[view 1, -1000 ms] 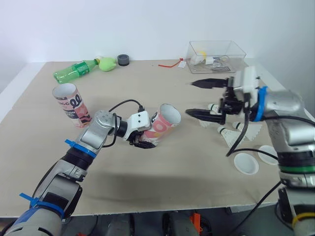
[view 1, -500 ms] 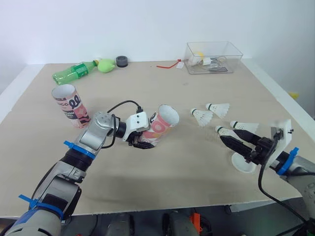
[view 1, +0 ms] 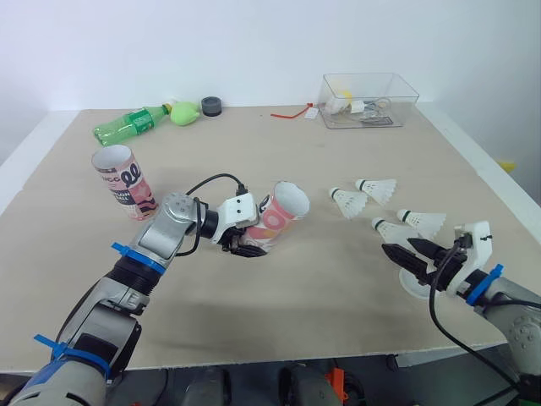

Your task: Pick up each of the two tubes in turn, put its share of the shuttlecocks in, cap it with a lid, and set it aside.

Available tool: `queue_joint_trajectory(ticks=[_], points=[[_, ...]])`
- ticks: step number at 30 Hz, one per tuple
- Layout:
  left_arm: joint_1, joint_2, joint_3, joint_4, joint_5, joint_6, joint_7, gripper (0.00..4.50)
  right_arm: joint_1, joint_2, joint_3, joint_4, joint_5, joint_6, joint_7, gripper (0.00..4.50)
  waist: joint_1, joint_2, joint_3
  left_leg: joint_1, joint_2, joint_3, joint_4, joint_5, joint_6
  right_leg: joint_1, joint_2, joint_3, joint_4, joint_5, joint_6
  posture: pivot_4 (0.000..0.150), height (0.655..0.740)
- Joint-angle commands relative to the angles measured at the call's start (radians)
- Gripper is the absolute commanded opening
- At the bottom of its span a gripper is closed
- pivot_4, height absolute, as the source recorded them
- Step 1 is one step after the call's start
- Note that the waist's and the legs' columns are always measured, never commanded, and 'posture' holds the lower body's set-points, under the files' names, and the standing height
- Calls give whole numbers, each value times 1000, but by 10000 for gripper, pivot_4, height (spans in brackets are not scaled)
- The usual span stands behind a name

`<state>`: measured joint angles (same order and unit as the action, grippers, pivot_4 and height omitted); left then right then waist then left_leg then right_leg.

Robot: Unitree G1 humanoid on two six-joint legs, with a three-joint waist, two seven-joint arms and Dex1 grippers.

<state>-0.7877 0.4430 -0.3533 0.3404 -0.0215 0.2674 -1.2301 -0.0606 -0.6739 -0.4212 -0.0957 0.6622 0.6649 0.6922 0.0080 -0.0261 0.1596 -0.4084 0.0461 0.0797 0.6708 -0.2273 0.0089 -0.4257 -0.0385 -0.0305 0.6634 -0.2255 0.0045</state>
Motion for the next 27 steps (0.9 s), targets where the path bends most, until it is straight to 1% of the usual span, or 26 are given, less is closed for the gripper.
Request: queue_joint_trajectory(ticks=[1,3,10,11,13,14,15,16,20,21,27], points=[[9,5,-3,-18,1,-1,-7,30300,-43,10,1,22,-2,-21,-7,44470,0,0,0,0,0,0,0,0,0,0,0,0,0,0,0,1500,7400],[14,9,-3,-21,2,-1,-5,30300,-65,23,6,46,5,0,-15,44470,0,0,0,0,0,0,0,0,0,0,0,0,0,0,0,1500,7400],[16,7,-1,-22,2,3,3,30300,-124,34,56,130,-48,-31,-13,44470,0,0,0,0,0,0,-1,0,0,0,0,0,0,0,0,1500,7400],[18,8,0,-25,1,4,4,30300,-129,36,61,141,-55,-36,-14,42222,0,0,0,0,0,0,-1,0,0,0,0,0,0,0,0,1500,7400],[21,8,2,-29,0,6,7,30300,-142,42,64,164,-70,-51,-23,35887,0,0,0,0,0,0,-1,0,0,0,0,0,0,0,0,1500,7400],[22,8,2,-29,0,6,9,30300,-147,43,65,173,-75,-56,-23,30656,0,0,0,0,0,0,-1,0,0,0,0,0,0,0,0,1500,7400],[21,8,3,-26,1,6,12,30300,-151,44,66,181,-79,-60,-22,26860,0,0,0,0,0,0,-1,0,0,0,0,0,0,0,0,1500,7400],[21,7,4,-24,1,5,14,30300,-154,45,67,187,-83,-63,-19,21912,0,0,0,0,0,0,-1,0,0,0,0,0,0,0,0,1500,7400],[23,7,5,-24,0,6,15,30300,-159,46,67,203,-97,-75,-10,1151,0,0,0,0,0,0,-1,0,0,0,0,0,0,0,0,1500,7400],[23,7,6,-24,0,6,15,30300,-160,46,68,205,-98,-76,-7,462,0,0,0,0,0,0,-1,0,0,0,0,0,0,0,0,1500,7400],[19,4,6,-13,0,2,17,30300,-167,41,73,223,-115,-96,16,462,0,0,0,0,0,0,-1,0,0,0,0,0,0,0,0,1500,7400]])
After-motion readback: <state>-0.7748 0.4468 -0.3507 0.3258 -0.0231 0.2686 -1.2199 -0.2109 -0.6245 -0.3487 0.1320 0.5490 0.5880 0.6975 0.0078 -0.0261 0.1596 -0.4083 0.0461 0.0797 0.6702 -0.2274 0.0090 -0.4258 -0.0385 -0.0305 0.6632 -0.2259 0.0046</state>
